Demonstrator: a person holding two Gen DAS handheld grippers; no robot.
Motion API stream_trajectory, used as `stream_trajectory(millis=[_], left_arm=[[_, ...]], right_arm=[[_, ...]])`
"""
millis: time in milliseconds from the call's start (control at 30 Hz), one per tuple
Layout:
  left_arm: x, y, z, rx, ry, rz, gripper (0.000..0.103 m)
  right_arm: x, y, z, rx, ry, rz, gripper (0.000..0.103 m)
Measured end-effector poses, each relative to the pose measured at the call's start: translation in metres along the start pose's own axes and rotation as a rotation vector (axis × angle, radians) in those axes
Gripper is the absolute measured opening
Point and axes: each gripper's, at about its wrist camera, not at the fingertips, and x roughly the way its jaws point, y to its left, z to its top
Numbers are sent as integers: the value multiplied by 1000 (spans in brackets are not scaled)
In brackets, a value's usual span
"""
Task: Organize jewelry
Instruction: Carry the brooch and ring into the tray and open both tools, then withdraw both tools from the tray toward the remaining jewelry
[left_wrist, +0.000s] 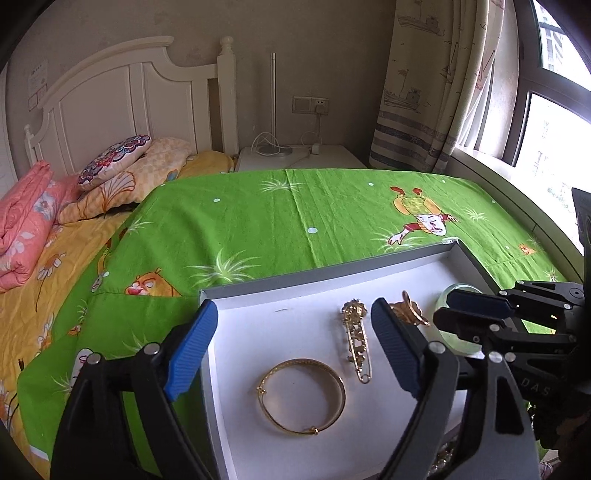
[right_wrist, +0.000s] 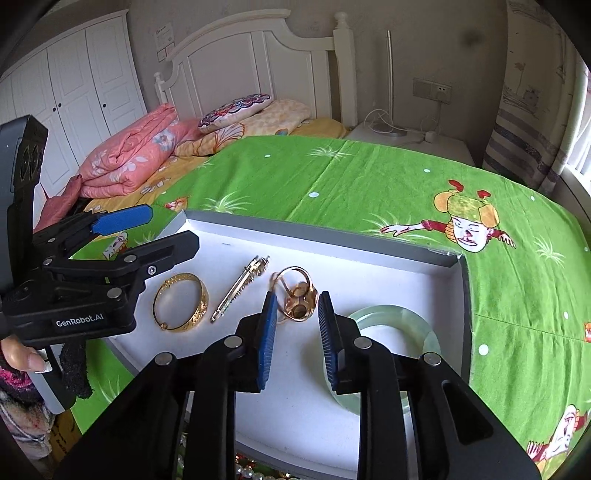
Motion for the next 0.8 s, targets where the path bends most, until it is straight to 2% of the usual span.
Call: stream_trajectory(millis=[233, 300, 367, 467, 800], left_arm=[[-22, 3, -4, -17, -53, 36, 100], [-31, 1, -9, -7, -73, 47, 100], [-38, -1, -15, 1, -85, 53, 100], [-46, -3, -25, 2, -80, 45, 100], [-75, 9, -71, -82, -99, -10, 100]], right_arm=[[-31, -14, 4, 27, -64, 18, 28], [-43, -19, 1, 35, -86, 23, 43], [-54, -25, -1, 40, -108, 21, 48], [-68, -35, -7, 54, -127, 6, 48], [-92, -75, -59, 137, -126, -47, 58]])
